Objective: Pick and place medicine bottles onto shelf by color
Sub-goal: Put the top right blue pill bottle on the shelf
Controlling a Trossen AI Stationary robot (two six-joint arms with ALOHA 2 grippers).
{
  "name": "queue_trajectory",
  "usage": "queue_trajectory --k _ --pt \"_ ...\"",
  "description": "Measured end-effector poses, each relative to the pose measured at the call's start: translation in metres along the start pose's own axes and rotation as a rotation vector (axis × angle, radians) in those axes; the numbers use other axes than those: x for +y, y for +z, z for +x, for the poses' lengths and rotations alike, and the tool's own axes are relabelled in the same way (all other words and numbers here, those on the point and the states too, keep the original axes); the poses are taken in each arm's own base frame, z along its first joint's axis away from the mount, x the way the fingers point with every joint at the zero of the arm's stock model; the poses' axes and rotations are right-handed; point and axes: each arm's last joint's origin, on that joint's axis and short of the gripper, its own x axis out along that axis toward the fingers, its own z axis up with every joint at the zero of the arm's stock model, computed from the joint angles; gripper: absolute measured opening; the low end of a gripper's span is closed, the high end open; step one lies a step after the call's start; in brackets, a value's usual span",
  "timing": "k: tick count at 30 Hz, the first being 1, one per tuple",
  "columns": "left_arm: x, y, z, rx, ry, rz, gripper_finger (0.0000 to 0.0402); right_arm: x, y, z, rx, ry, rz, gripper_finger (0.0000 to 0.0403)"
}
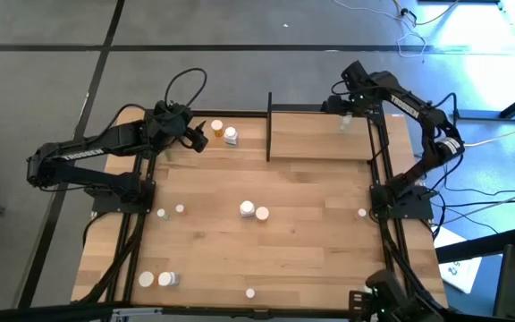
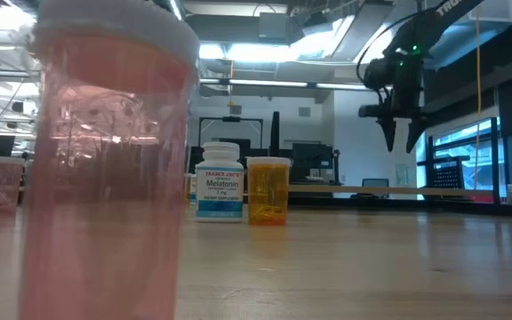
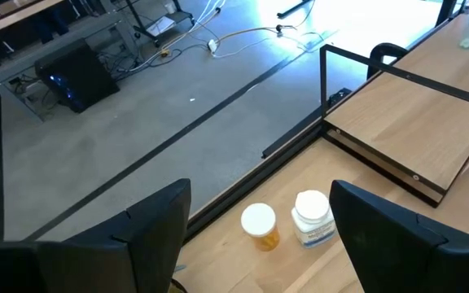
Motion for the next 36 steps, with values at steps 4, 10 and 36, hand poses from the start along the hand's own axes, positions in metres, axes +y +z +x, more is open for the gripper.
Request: queue_trajectory --k 4,10,36 --pt "0.0 0.0 0.0 0.0 0.0 0.0 0.0289 -0.004 -0.004 -0.02 -0.063 0.039 -0.01 0.0193" --pt "0.0 0.0 0.0 0.0 0.0 0.0 0.0289 0.011 -0.023 -0.049 -0.154 0.142 -0.125 0.0193" --pt "0.0 0.0 0.0 0.0 0.001 0.0 0.0289 0.076 -0.048 0.02 0.024 0.015 -0.229 0.0193"
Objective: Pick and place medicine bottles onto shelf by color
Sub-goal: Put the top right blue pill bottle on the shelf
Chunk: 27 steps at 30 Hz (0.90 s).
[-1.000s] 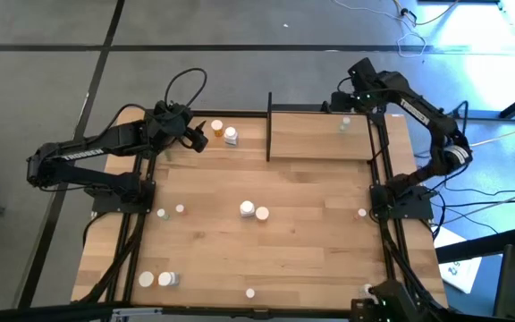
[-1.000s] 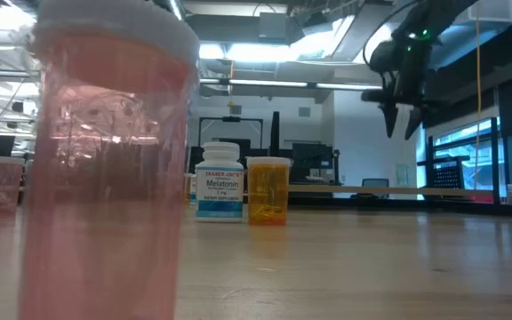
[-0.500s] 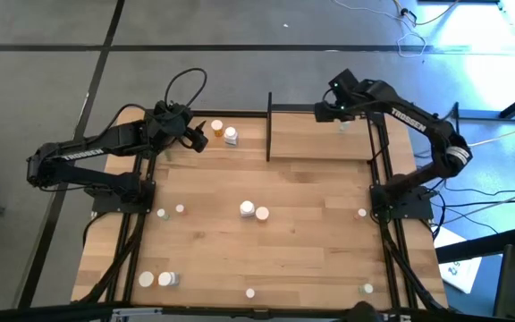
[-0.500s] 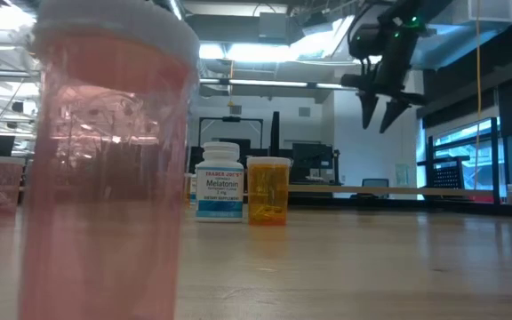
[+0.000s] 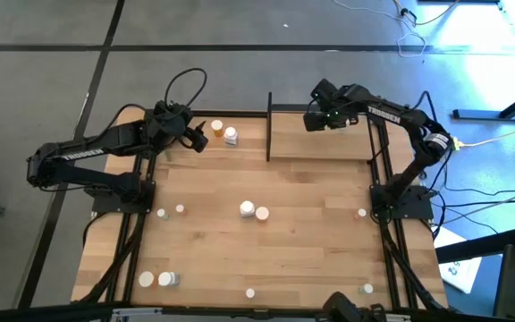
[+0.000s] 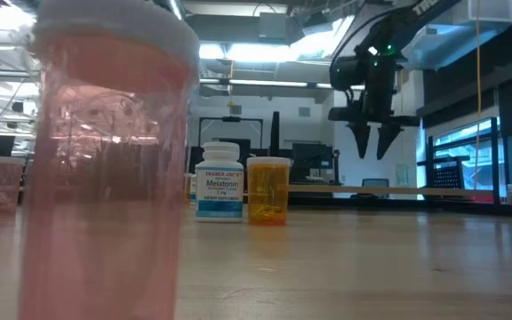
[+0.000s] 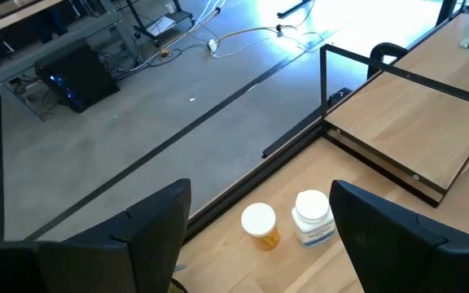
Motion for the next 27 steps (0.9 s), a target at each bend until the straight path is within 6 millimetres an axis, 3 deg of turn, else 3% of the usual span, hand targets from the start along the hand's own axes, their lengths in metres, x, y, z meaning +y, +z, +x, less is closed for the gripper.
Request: queue_trajectory --k 12,27 --pt "0.0 0.0 0.0 0.0 0.0 0.0 0.0289 0.003 0.004 0.026 -0.001 -0.134 -0.012 0.0193" --pt "0.0 0.0 0.0 0.0 0.0 0.0 0.0289 -0.004 0.009 0.028 -0.035 -0.195 0.009 0.0193"
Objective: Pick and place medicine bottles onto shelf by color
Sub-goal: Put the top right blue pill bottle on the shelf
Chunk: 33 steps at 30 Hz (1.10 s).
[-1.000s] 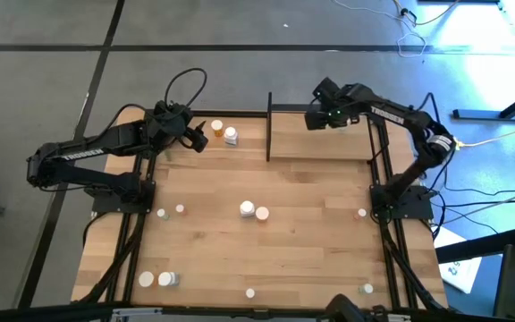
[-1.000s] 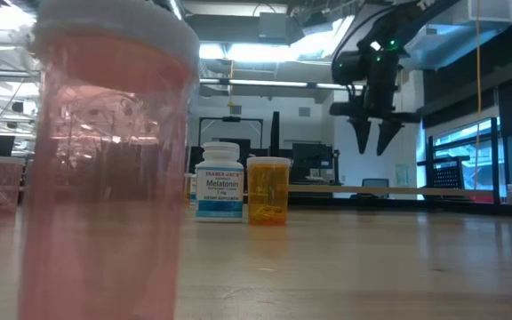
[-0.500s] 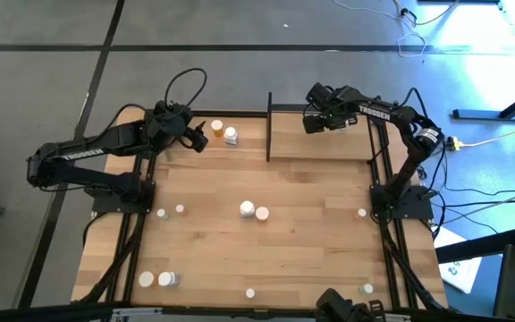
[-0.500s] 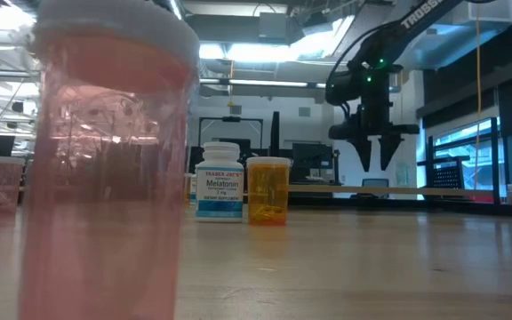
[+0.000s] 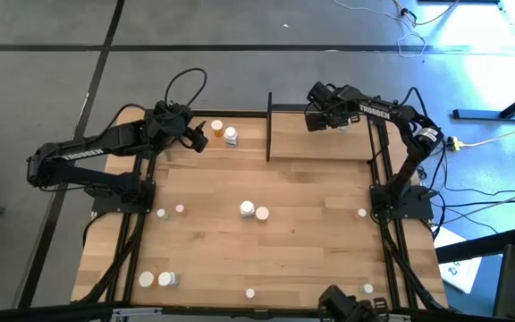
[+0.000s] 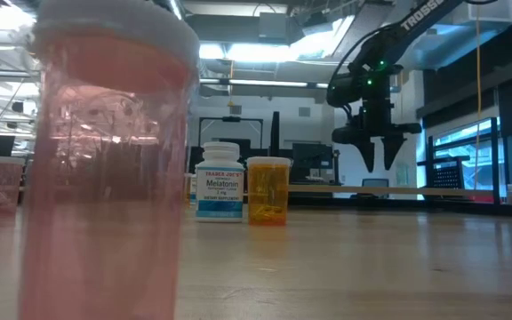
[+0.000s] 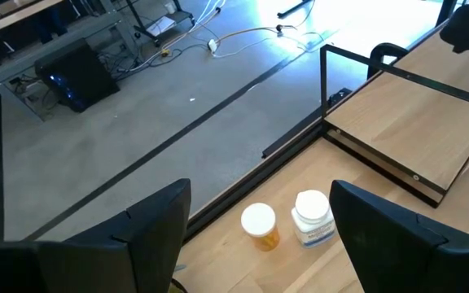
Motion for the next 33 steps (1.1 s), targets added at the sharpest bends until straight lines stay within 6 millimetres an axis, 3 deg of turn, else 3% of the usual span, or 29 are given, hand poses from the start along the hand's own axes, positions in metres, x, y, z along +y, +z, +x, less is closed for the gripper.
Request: queue_trajectory --k 33 --pt "-0.0021 -0.0003 -0.0002 0.012 -0.076 0.051 0.0289 -0.0065 0.0007 0.0014 0.002 -0.056 0.025 0.0193"
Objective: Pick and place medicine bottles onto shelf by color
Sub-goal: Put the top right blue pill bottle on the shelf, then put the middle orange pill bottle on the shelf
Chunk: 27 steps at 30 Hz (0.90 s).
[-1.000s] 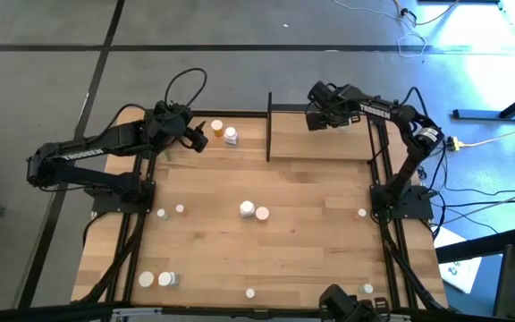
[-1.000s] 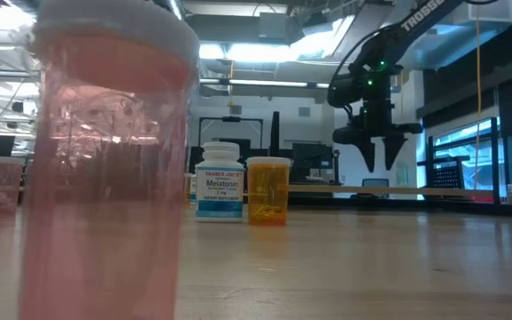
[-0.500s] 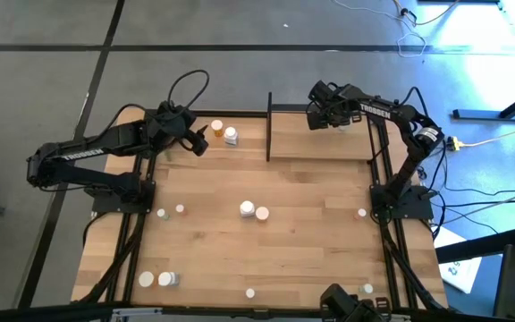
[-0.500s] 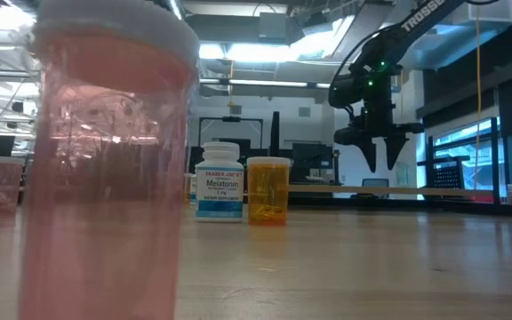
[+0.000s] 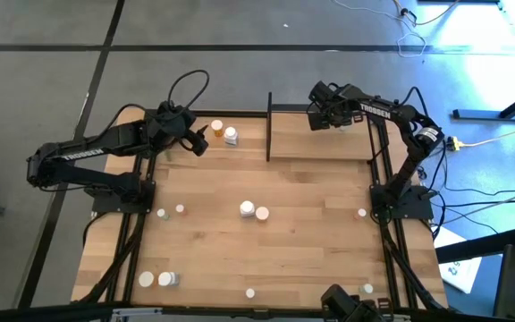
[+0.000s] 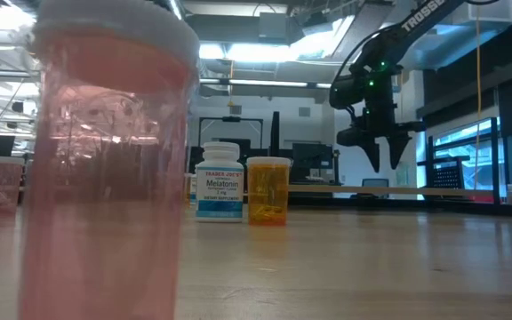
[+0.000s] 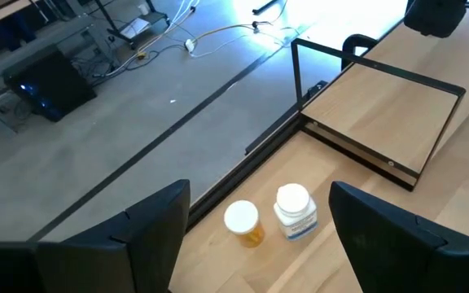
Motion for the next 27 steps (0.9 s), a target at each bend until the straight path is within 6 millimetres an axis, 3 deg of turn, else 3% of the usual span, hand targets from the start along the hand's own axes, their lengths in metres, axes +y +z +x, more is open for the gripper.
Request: queue_trajectory --k 27 --pt "0.0 0.0 0.0 0.0 0.0 0.001 0.0289 0.0004 -0.0017 -0.0003 0.018 0.007 -0.006 0.0193"
